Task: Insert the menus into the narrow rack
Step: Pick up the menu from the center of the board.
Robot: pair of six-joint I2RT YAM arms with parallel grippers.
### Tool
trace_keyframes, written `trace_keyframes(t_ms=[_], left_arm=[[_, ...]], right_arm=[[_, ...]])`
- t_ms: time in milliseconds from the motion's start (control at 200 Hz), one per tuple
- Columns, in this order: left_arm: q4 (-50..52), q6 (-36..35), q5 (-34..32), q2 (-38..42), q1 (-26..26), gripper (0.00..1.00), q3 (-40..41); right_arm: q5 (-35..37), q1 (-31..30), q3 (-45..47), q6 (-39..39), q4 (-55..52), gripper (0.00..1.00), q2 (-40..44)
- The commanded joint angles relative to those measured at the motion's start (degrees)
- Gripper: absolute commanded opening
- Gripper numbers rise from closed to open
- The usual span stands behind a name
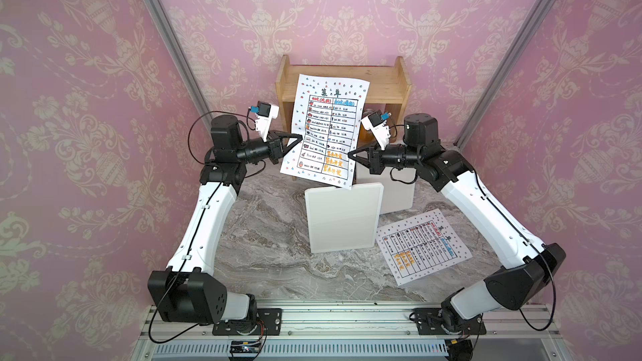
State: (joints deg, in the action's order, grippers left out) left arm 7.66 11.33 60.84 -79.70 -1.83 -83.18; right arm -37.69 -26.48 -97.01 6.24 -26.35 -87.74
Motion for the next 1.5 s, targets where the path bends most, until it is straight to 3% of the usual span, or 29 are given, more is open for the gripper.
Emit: trace_keyframes(t_ms=[0, 220, 410, 475, 585, 1001, 1221, 1411, 1496], left_arm=[[1.57, -5.09, -2.59, 1.95, -0.71, 0.00, 0.93], [-0.08, -5.00, -3.42, 2.07, -0.94, 0.00, 0.94], [-5.40, -5.60, -4.17, 4.46, -0.99, 0.00, 3.99], [-7.41, -5.97, -3.84, 5.14, -0.99, 0.00, 5.10], [-7.78, -7.75, -3.69, 6.13, -0.99, 0.00, 5.92], [-12.45, -8.25, -2.51, 6.77, -0.99, 0.00, 6.93], [-15.14, -4.46, -0.39, 5.71, -0.99, 0.00, 5.52], [-14.05, -1.30, 1.27, 5.11, -0.99, 0.00, 3.33], [-13.18, -1.15, 1.31, 5.24, -0.99, 0.00, 3.02]], right_arm=[[-1.42, 0.28, 0.10, 1.39, 2.43, 0.00, 0.34], [-1.69, 0.33, -0.39, 0.96, 1.87, 0.00, -0.22], [-2.61, 0.38, 0.13, -0.12, 1.36, 0.13, -0.40], [-2.67, 0.40, 0.30, -0.16, 1.74, 0.24, -0.59], [-3.21, 0.63, 0.19, -0.41, 1.74, 0.33, -1.47], [-3.87, 0.59, 0.46, -1.45, 1.74, 0.42, -3.38], [-3.16, 1.32, 1.44, -0.69, 3.97, 0.39, -3.52], [-2.68, 1.34, -0.08, -0.94, 3.06, 0.14, -4.23], [-2.82, 1.33, -0.30, -0.72, 3.07, 0.08, -4.10]])
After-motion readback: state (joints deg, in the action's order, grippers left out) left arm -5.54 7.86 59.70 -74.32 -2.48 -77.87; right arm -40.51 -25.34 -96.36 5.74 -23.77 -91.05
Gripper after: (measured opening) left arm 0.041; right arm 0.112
